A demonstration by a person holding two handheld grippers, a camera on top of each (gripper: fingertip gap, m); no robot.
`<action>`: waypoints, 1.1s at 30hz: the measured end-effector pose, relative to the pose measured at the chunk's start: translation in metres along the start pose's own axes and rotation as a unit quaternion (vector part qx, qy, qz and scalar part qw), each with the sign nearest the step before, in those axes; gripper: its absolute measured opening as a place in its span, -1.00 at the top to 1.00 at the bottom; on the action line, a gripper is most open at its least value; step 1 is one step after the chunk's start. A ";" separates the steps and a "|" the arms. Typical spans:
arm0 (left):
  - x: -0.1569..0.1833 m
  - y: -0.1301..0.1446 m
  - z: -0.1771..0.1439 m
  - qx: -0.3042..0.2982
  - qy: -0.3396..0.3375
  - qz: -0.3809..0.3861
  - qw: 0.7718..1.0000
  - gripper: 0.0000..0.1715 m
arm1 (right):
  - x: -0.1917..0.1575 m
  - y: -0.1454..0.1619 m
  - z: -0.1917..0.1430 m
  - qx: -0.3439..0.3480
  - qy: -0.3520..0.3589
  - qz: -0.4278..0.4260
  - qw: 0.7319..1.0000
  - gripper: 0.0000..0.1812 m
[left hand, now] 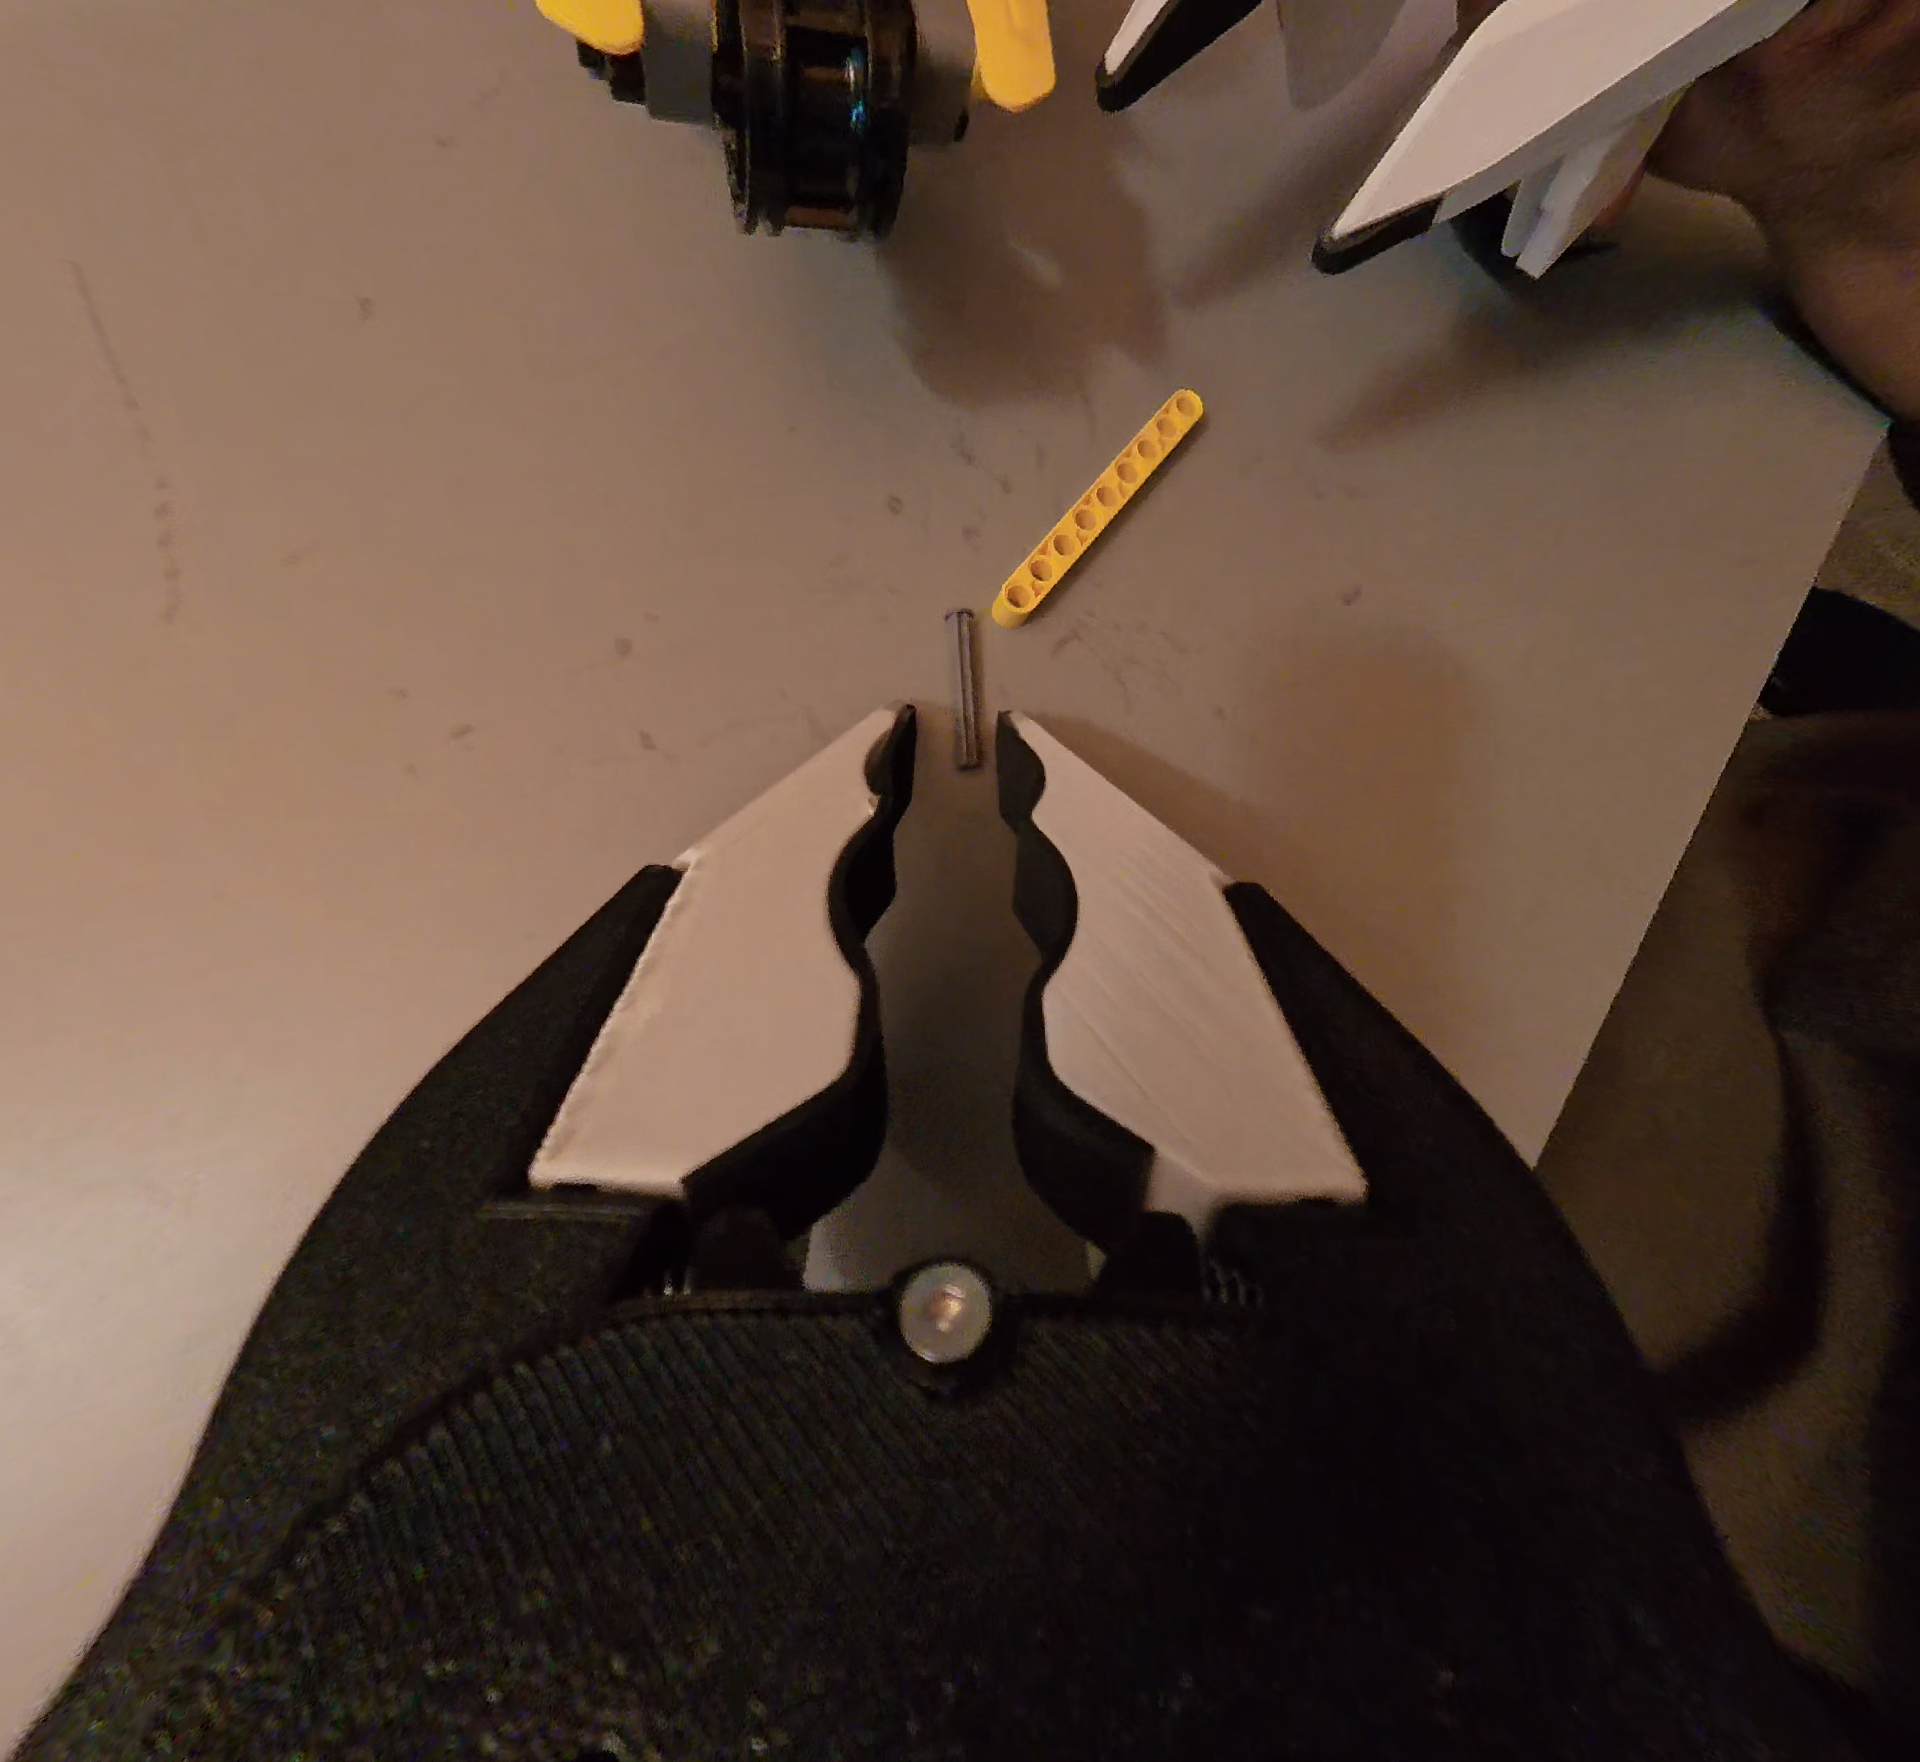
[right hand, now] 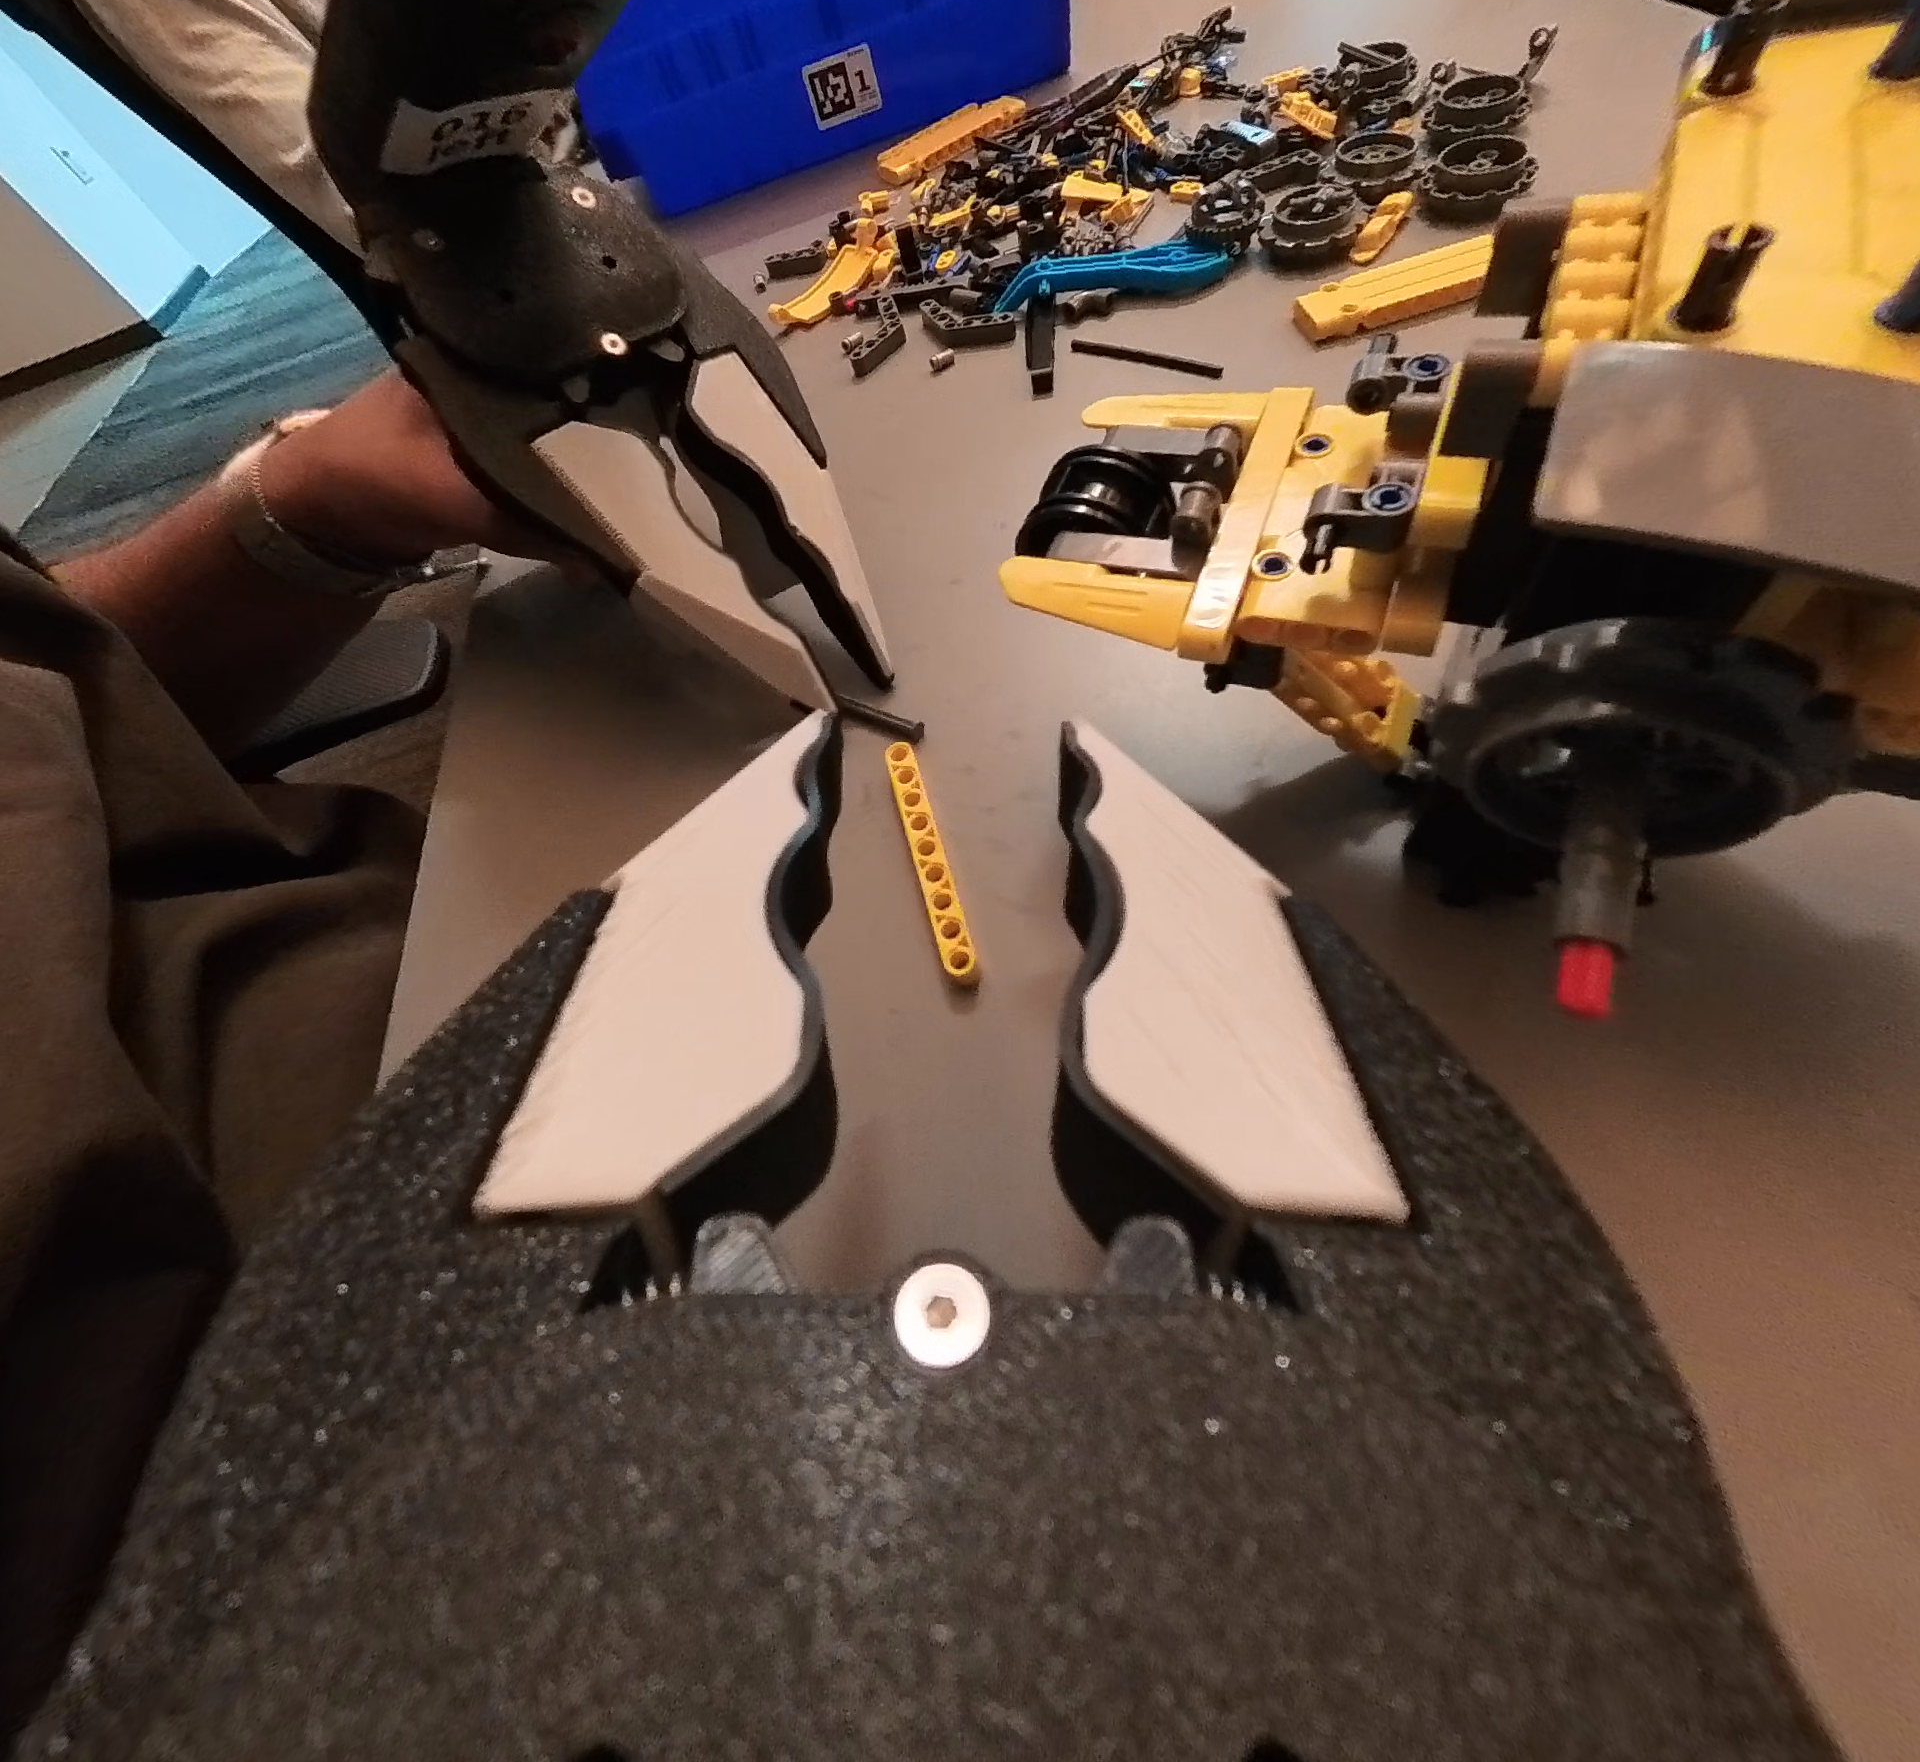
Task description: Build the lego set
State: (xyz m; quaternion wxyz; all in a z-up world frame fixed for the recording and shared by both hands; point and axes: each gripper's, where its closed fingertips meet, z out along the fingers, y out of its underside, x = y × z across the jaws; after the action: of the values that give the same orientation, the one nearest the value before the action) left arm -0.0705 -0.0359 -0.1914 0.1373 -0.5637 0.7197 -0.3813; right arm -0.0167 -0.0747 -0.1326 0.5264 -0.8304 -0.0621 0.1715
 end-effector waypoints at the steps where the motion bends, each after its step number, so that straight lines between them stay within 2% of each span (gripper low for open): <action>1: -0.001 0.000 0.000 0.003 -0.002 -0.003 1.000 0.91 | 0.000 0.000 0.000 0.000 0.002 -0.001 1.000 0.55; 16: -0.004 -0.003 -0.001 0.011 -0.036 0.022 0.999 1.00 | 0.001 -0.001 -0.001 0.002 0.006 -0.005 1.000 0.55; 19: -0.005 -0.010 -0.006 0.038 -0.052 0.036 0.997 1.00 | 0.001 -0.003 -0.002 0.005 0.006 -0.007 1.000 0.55; 23: 0.002 -0.026 -0.013 0.085 -0.040 0.043 0.995 1.00 | -0.001 -0.006 -0.004 0.012 0.004 -0.007 1.000 0.55; 27: 0.009 -0.044 -0.023 0.121 -0.044 0.093 0.987 1.00 | -0.003 -0.010 -0.006 0.027 -0.011 0.005 1.000 0.55; 30: 0.028 -0.056 -0.025 0.146 -0.004 0.133 0.980 1.00 | -0.006 -0.015 -0.009 0.045 -0.030 0.022 0.998 0.55; 33: 0.037 -0.064 -0.023 0.168 0.005 0.150 0.974 1.00 | -0.006 -0.019 -0.013 0.056 -0.040 0.034 0.997 0.61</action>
State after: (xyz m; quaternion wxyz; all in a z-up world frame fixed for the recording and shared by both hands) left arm -0.0513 -0.0652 -0.1223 0.2823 -0.4159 0.7225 -0.4746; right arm -0.0166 -0.0790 -0.1097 0.5634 -0.7936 -0.0453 0.2250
